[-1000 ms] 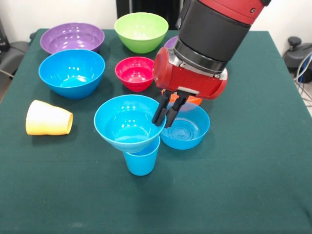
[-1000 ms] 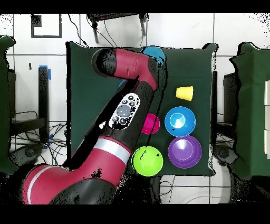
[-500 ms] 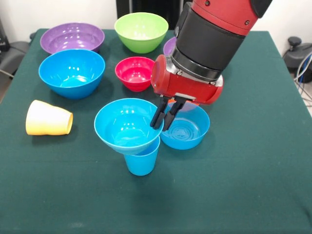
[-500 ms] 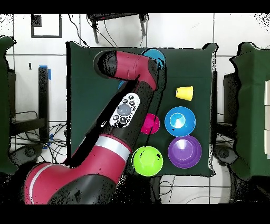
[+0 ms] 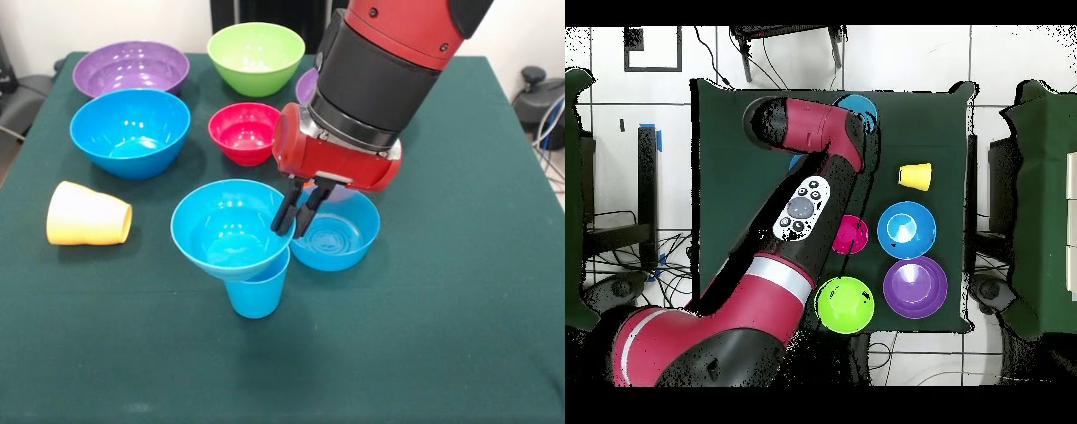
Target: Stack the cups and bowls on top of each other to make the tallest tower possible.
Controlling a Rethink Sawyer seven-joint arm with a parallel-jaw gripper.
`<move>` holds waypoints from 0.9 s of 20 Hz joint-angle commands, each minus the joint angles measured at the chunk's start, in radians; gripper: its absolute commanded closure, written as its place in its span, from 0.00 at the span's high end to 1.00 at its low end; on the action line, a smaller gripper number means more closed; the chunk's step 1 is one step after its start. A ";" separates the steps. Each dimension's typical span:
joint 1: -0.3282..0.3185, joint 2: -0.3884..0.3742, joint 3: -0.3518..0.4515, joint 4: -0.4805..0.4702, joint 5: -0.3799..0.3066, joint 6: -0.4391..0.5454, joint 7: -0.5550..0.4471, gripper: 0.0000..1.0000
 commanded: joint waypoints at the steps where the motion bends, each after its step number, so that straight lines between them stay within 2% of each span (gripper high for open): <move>1: 0.000 0.013 0.100 0.071 -0.063 0.098 0.121 0.00; 6: -0.006 0.012 0.110 0.071 -0.056 0.134 0.115 0.00; 18: -0.014 0.003 0.150 0.092 -0.039 0.132 0.111 0.00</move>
